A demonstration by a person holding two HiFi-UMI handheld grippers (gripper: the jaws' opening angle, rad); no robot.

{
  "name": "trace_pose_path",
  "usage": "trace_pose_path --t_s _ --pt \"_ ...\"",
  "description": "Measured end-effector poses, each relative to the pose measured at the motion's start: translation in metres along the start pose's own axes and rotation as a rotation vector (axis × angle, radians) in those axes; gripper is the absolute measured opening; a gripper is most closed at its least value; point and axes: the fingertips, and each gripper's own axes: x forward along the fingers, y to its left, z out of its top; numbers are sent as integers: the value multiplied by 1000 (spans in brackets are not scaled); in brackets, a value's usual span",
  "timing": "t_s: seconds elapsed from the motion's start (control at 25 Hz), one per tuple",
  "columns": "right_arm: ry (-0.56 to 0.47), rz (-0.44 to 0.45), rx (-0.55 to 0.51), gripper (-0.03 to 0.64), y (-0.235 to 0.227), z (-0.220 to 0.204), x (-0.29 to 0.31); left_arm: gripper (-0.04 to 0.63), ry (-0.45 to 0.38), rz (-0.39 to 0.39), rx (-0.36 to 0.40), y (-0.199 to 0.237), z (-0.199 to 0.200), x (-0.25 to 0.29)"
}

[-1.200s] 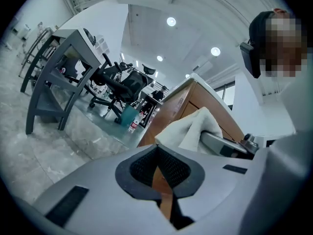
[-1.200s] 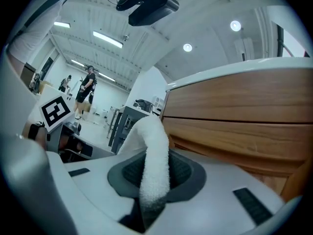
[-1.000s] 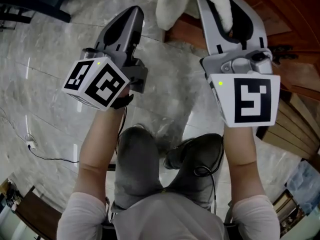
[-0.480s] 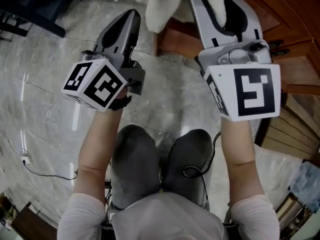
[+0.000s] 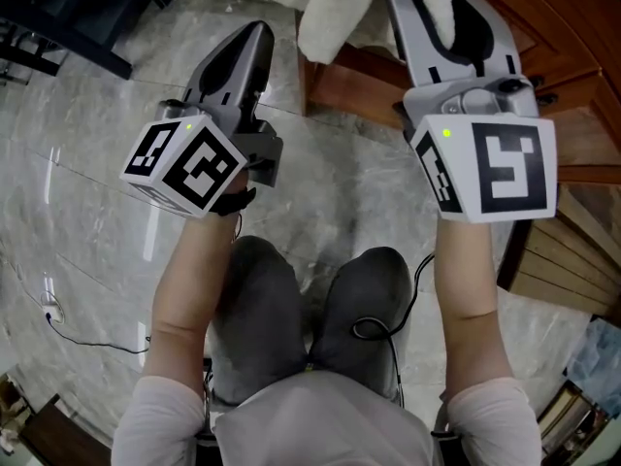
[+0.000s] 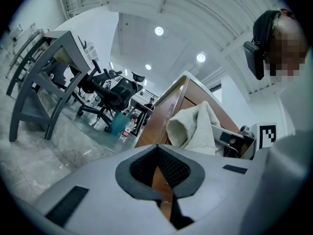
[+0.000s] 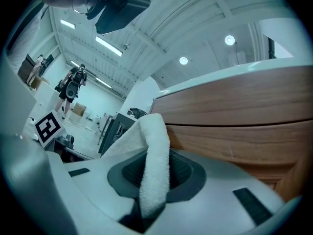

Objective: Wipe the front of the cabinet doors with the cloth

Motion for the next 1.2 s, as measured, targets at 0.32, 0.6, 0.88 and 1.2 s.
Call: trace_pose_path --t_s 0.32,0.6,0.88,1.2 --pt "-11 -17 -4 81 -16 3 -12 17 2 -13 14 -12 -1 6" --pt "-6 -72 4 81 -41 3 -41 17 -15 -33 19 -26 0 10" --pt "16 -140 -14 81 -62 -7 -75 17 -2 -51 17 -38 -9 9" --pt "53 -237 -23 81 -93 -6 -111 17 -17 -69 14 -51 4 2"
